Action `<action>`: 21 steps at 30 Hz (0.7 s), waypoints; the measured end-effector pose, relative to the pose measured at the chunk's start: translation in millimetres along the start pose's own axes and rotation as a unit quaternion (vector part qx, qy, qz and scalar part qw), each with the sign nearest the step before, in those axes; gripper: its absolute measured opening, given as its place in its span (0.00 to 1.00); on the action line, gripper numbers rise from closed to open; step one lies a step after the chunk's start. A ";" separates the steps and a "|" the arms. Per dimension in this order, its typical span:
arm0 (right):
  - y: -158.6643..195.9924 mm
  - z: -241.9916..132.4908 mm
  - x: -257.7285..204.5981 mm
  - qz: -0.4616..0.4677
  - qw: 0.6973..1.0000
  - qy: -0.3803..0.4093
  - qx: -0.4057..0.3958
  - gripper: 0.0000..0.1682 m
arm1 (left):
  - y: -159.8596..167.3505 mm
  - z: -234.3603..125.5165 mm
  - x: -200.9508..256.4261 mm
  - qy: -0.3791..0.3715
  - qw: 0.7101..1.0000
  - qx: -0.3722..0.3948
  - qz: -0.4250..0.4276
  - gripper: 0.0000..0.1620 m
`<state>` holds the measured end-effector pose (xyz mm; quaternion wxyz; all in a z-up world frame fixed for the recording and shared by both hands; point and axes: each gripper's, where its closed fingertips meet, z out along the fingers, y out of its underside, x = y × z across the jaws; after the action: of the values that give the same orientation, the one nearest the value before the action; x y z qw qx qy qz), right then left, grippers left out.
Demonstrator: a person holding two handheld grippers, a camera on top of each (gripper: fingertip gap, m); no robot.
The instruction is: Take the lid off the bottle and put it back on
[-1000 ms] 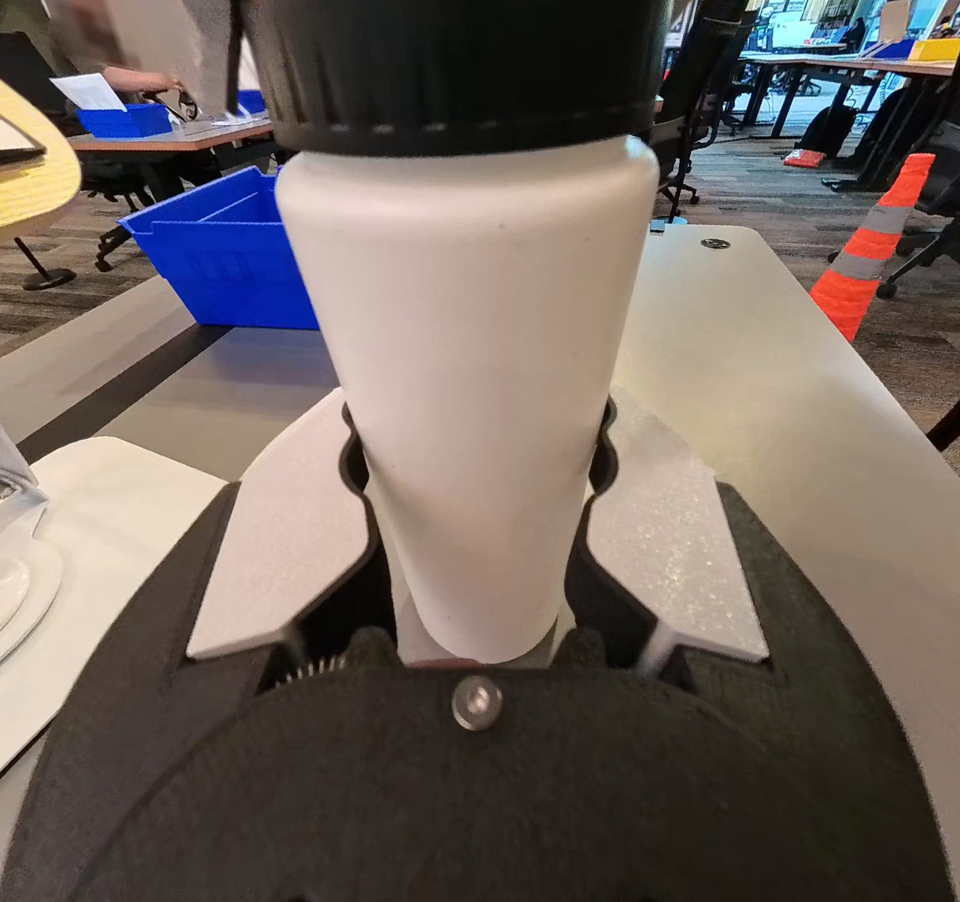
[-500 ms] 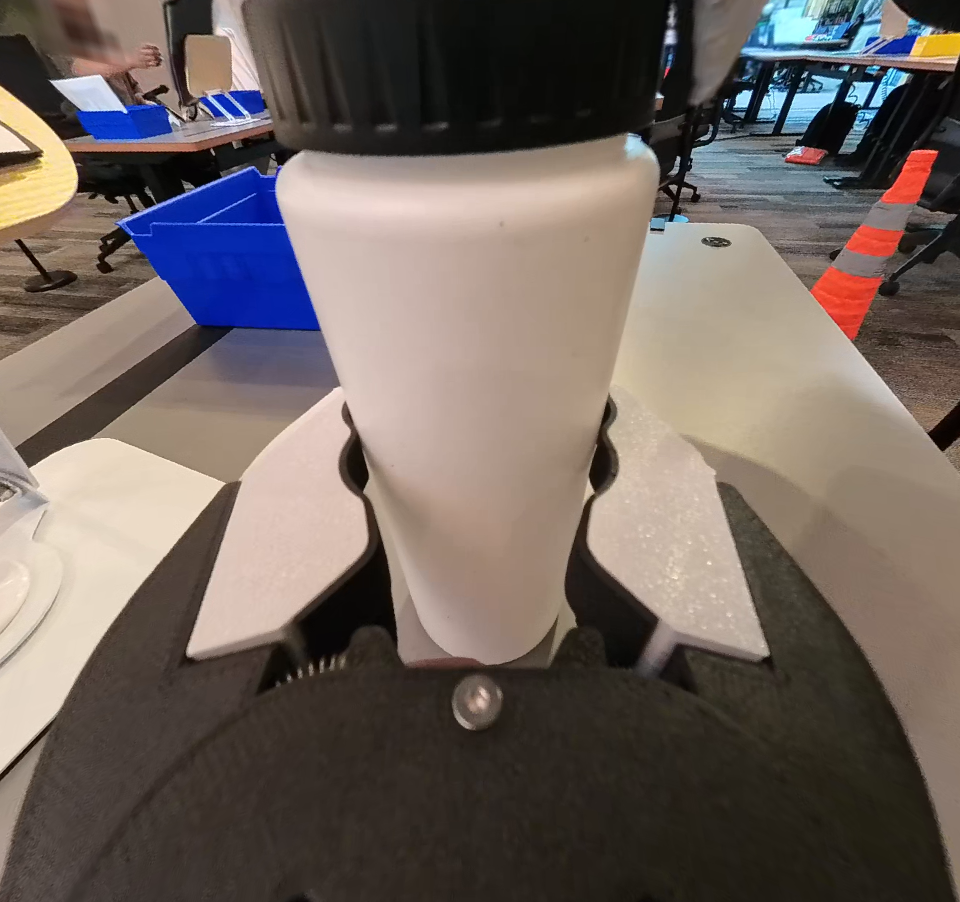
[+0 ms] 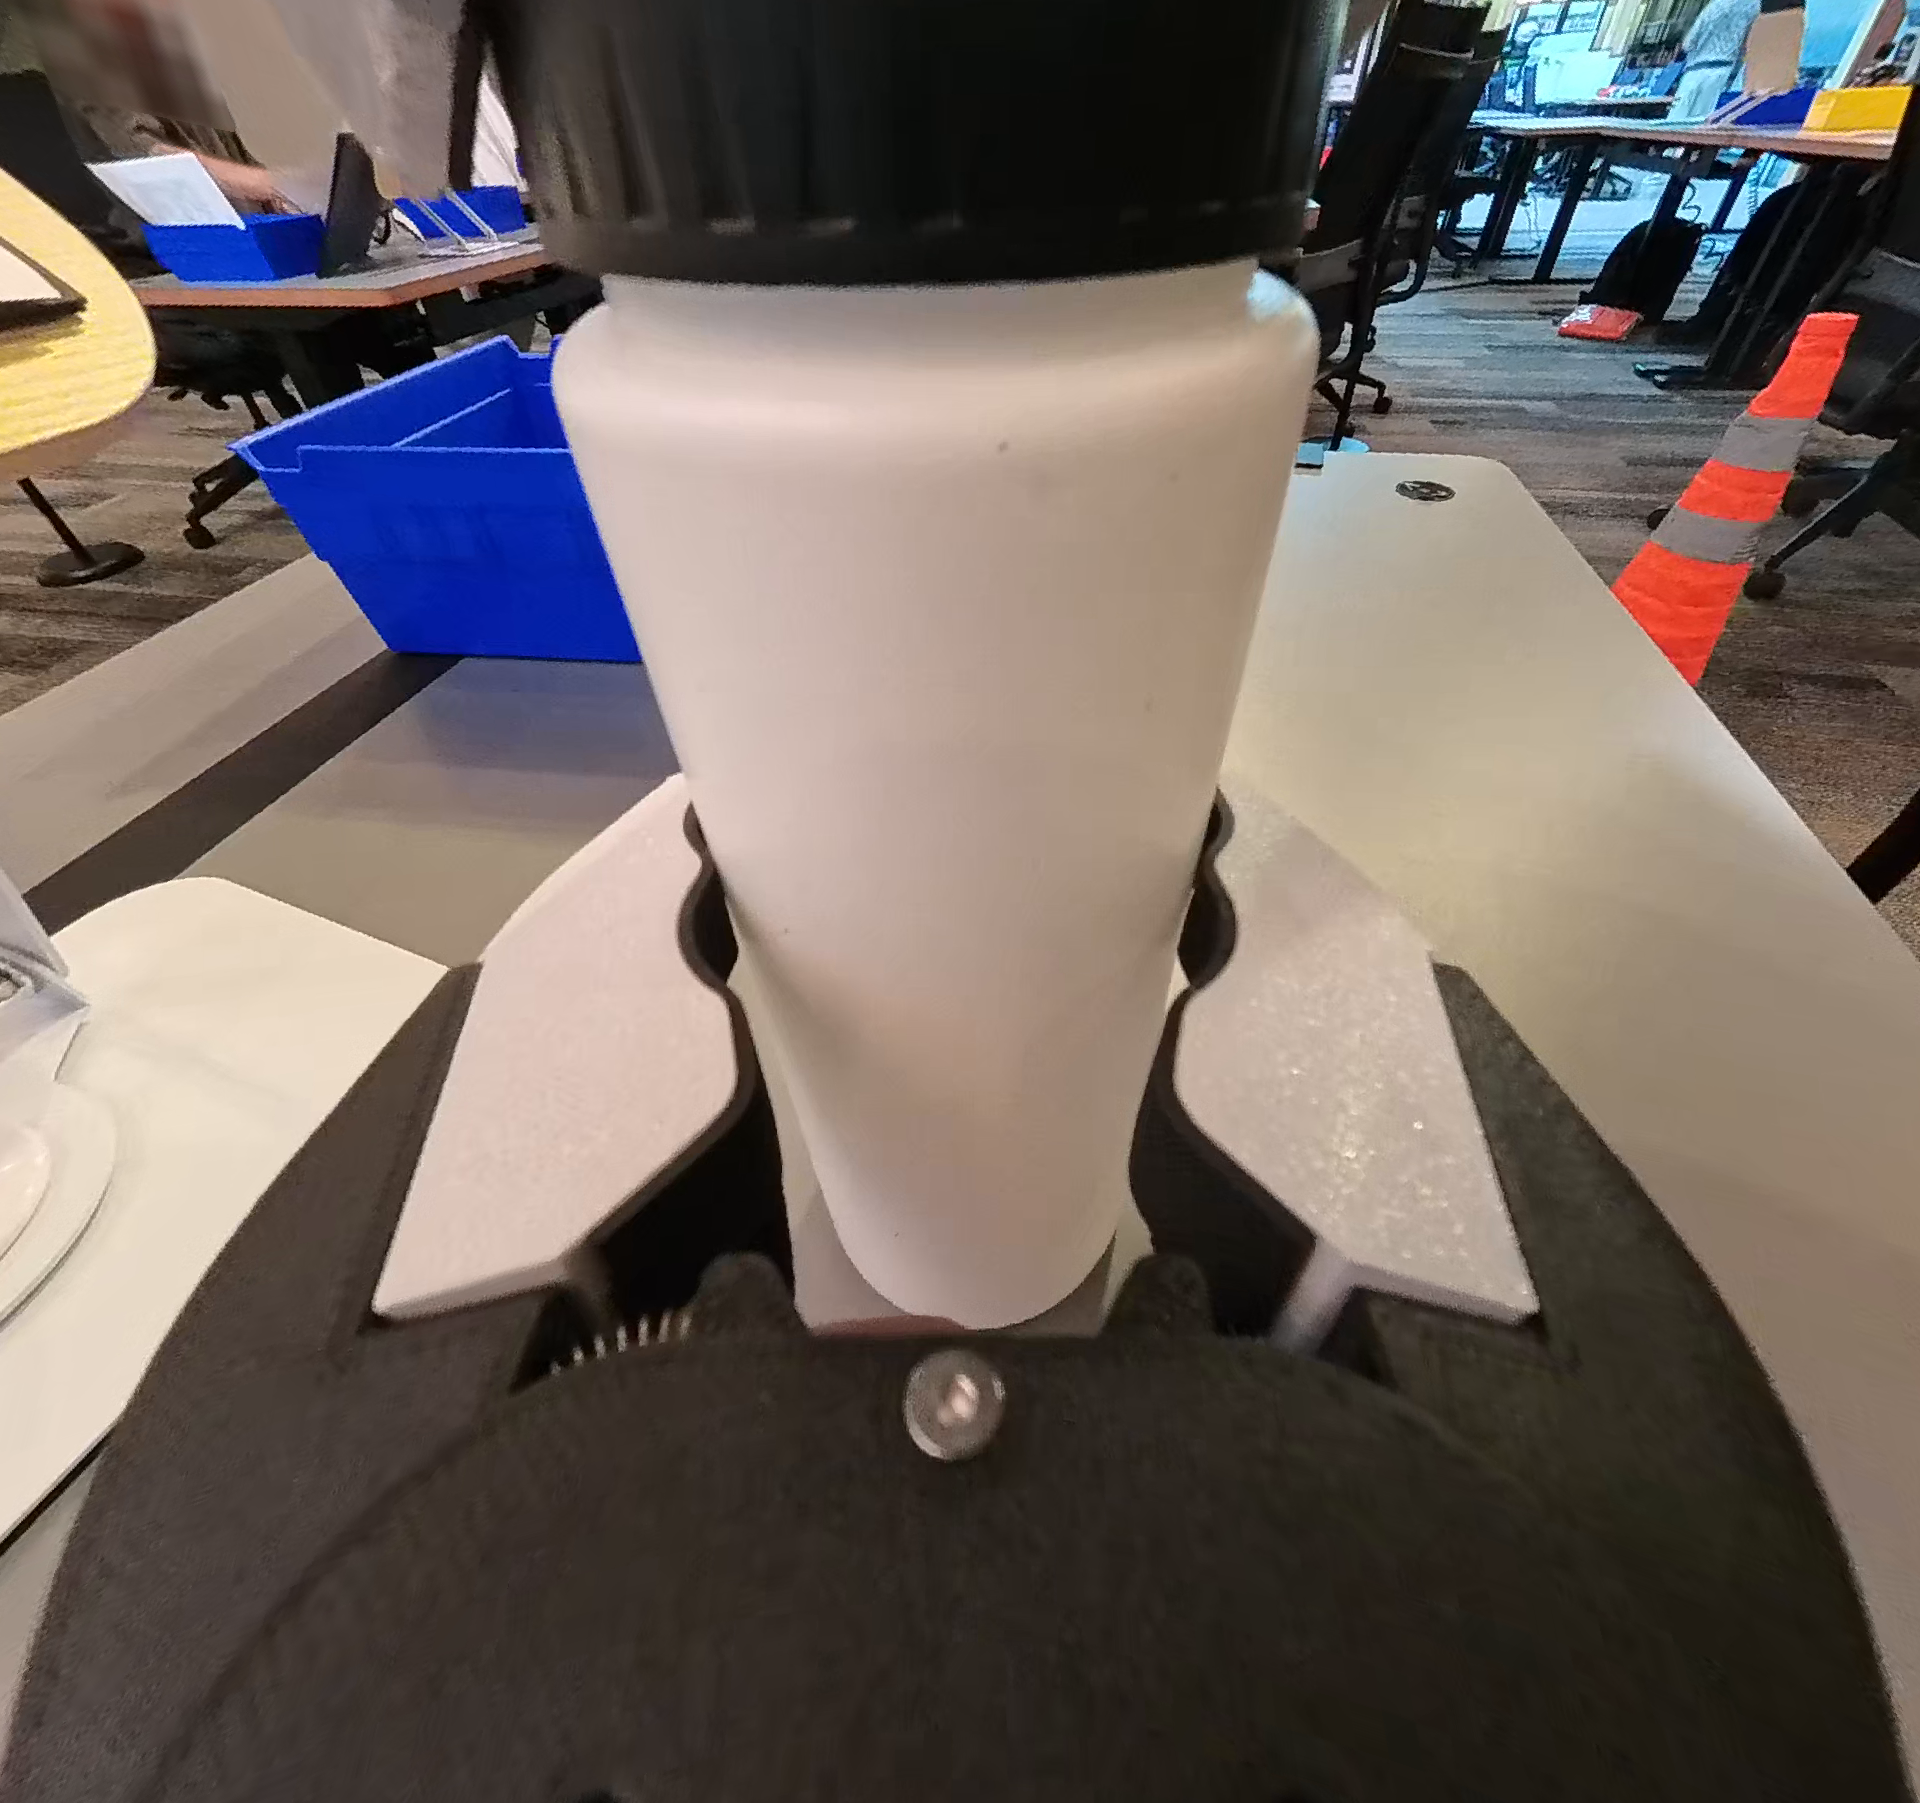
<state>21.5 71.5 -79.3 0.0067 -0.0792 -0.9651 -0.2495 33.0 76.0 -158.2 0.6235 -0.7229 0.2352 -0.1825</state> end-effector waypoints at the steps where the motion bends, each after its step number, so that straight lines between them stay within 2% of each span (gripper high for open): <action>1: -0.6 0.3 -0.5 0.009 1.000 -0.001 0.008 0.44 | 0.0 0.2 0.2 0.001 1.000 -0.001 0.000 0.53; 4: -12.6 -1.2 -6.4 0.111 0.987 -0.055 0.105 0.52 | 0.0 0.2 0.4 0.001 1.000 -0.001 0.001 0.53; 7: -13.0 -4.0 -5.2 0.241 0.949 -0.091 0.184 0.59 | 0.0 0.3 0.2 0.001 1.000 0.000 0.000 0.53; 10: -12.1 -4.5 -5.1 0.330 0.907 -0.111 0.236 0.54 | 0.0 0.4 0.3 0.001 1.000 0.000 0.001 0.53; 12: -16.9 -6.7 -6.6 0.351 0.889 -0.128 0.263 0.49 | 0.2 1.0 0.7 0.003 1.000 0.001 -0.002 0.53; 14: -15.0 -2.7 -4.4 0.360 0.889 -0.120 0.257 0.44 | 0.3 1.3 0.9 0.002 1.000 -0.001 -0.001 0.53; 16: -15.2 -1.9 -4.2 0.342 0.898 -0.115 0.252 0.44 | 0.4 0.7 0.4 0.002 1.000 -0.001 -0.002 0.53; 21: -11.8 -0.5 -4.6 0.235 0.945 -0.093 0.208 0.44 | 0.4 0.9 0.5 0.003 1.000 0.000 -0.002 0.53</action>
<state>24.2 60.4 -84.7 -0.0080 -0.3234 -0.9459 -0.0263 33.9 76.4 -158.8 0.6229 -0.7224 0.2358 -0.1856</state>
